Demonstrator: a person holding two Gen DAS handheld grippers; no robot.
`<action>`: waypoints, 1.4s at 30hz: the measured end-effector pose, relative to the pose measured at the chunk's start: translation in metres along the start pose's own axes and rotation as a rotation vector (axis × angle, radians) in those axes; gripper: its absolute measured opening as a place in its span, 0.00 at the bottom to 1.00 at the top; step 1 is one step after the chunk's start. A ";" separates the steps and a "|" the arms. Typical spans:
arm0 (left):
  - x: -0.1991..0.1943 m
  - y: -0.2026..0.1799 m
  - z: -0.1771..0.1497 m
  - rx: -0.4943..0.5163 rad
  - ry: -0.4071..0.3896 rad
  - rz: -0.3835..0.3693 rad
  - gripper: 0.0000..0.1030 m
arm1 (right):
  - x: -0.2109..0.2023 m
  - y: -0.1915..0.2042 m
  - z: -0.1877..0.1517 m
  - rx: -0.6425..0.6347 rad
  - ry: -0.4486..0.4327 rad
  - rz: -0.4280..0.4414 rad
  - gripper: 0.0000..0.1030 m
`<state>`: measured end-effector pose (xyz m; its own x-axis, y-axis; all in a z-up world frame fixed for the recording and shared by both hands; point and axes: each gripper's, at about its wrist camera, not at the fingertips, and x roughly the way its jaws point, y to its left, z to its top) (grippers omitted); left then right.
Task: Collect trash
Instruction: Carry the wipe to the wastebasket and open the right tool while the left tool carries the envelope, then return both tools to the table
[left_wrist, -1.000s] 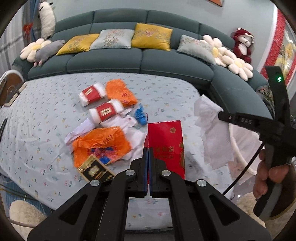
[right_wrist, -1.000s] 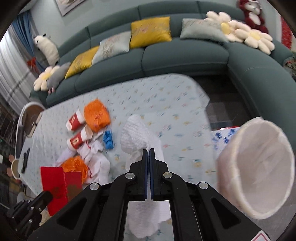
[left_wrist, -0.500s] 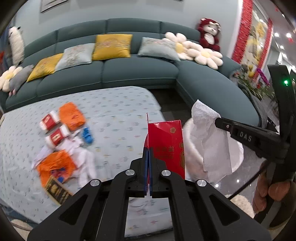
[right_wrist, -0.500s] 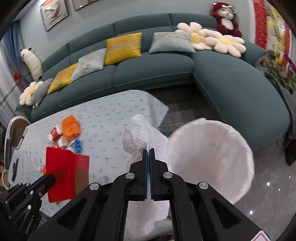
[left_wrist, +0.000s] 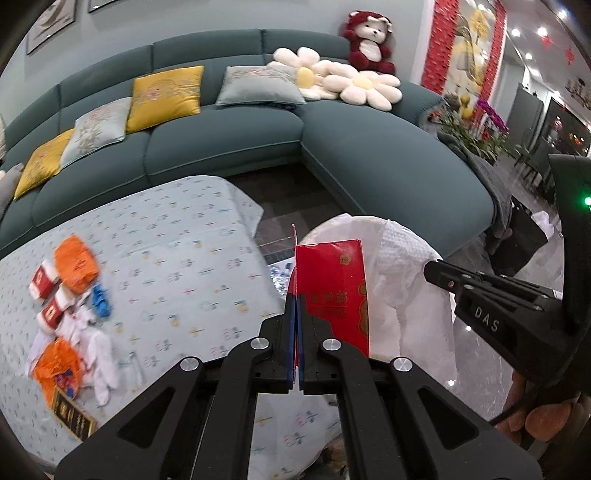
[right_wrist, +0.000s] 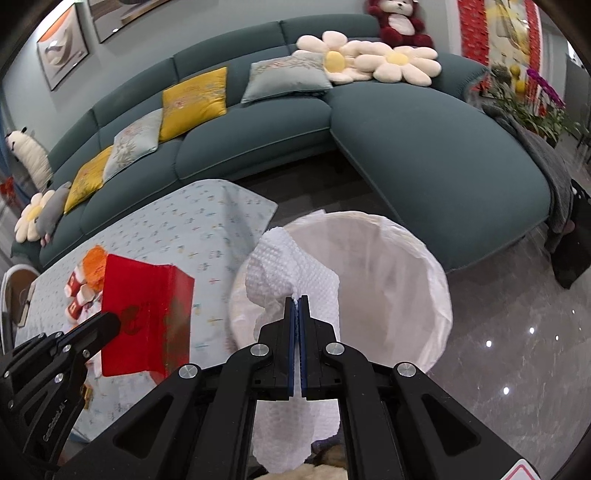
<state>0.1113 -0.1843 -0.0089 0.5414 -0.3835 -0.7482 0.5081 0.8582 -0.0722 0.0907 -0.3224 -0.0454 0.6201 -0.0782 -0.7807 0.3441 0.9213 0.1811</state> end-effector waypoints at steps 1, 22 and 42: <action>0.003 -0.004 0.001 0.006 0.003 -0.004 0.00 | 0.002 -0.005 0.000 0.007 0.002 -0.003 0.02; 0.056 -0.035 0.045 -0.016 0.033 -0.090 0.37 | 0.023 -0.038 0.024 0.083 -0.014 -0.040 0.20; -0.019 0.066 -0.010 -0.207 0.007 0.077 0.66 | -0.023 0.041 -0.012 -0.041 -0.040 -0.002 0.58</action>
<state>0.1281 -0.1166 -0.0066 0.5678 -0.3124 -0.7616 0.3165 0.9369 -0.1483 0.0817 -0.2785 -0.0271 0.6475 -0.0940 -0.7562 0.3164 0.9359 0.1546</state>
